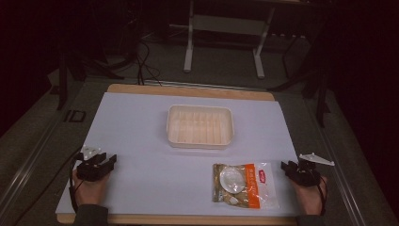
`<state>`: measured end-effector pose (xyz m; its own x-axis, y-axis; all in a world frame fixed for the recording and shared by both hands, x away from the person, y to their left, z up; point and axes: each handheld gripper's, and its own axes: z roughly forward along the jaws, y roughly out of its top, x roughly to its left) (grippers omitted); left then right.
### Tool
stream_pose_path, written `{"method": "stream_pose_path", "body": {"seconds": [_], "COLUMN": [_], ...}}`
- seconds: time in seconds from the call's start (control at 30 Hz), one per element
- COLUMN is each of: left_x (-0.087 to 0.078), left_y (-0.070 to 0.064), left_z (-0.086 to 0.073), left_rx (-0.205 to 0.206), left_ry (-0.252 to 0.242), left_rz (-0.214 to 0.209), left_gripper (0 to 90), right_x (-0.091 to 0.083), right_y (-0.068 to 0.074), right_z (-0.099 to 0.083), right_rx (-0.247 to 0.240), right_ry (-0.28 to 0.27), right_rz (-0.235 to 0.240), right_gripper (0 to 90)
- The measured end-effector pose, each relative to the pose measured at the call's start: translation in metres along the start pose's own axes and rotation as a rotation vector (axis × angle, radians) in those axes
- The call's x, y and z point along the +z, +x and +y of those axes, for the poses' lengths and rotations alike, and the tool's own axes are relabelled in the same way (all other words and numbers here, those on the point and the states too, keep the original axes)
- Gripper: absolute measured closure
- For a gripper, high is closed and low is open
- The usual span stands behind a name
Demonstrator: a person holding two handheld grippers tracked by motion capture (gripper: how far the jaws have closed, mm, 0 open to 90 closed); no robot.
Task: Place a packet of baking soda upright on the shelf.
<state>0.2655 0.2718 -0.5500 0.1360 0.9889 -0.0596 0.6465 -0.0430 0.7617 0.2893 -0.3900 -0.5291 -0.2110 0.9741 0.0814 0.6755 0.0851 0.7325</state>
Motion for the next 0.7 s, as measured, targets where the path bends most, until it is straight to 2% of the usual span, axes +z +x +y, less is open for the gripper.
{"method": "stream_pose_path", "body": {"seconds": [0.07,0.13,0.17,0.2,0.27,0.33,0.37,0.5,0.53,0.57,0.7], "left_x": [0.001,0.002,0.002,0.003,0.003,0.003,0.002,0.001,0.001,0.002,0.002], "left_y": [-0.001,-0.005,-0.005,-0.008,-0.009,-0.009,-0.007,-0.006,-0.006,-0.007,-0.009], "left_z": [0.000,0.000,0.000,0.000,0.000,0.000,0.000,-0.001,-0.001,-0.001,-0.001], "left_rx": [0.010,0.046,0.046,0.070,0.076,0.071,0.055,0.044,0.046,0.049,0.063], "left_ry": [0.003,0.012,0.012,0.018,0.018,0.013,0.008,0.001,0.002,0.001,0.004], "left_rz": [-0.007,0.002,0.002,0.011,0.014,0.017,0.011,0.008,0.011,0.013,0.022], "left_gripper": [56.1,56.1,56.1,56.1,56.1,56.1,55.9,55.8,55.8,55.8,55.8], "right_x": [-0.004,-0.008,-0.008,-0.011,-0.013,-0.016,-0.016,-0.016,-0.017,-0.017,-0.017], "right_y": [0.001,0.001,0.001,0.003,0.003,0.006,0.008,0.011,0.014,0.016,0.021], "right_z": [-0.002,-0.004,-0.004,-0.006,-0.007,-0.009,-0.010,-0.011,-0.013,-0.015,-0.018], "right_rx": [-0.002,-0.016,-0.016,-0.022,-0.031,-0.049,-0.053,-0.068,-0.072,-0.080,-0.108], "right_ry": [0.004,0.011,0.011,0.017,0.018,0.021,0.027,0.042,0.048,0.053,0.055], "right_rz": [0.014,0.029,0.029,0.046,0.049,0.086,0.103,0.130,0.166,0.180,0.213], "right_gripper": [59.5,57.8,57.8,54.6,53.6,49.4,47.8,42.1,37.6,35.8,31.5]}}
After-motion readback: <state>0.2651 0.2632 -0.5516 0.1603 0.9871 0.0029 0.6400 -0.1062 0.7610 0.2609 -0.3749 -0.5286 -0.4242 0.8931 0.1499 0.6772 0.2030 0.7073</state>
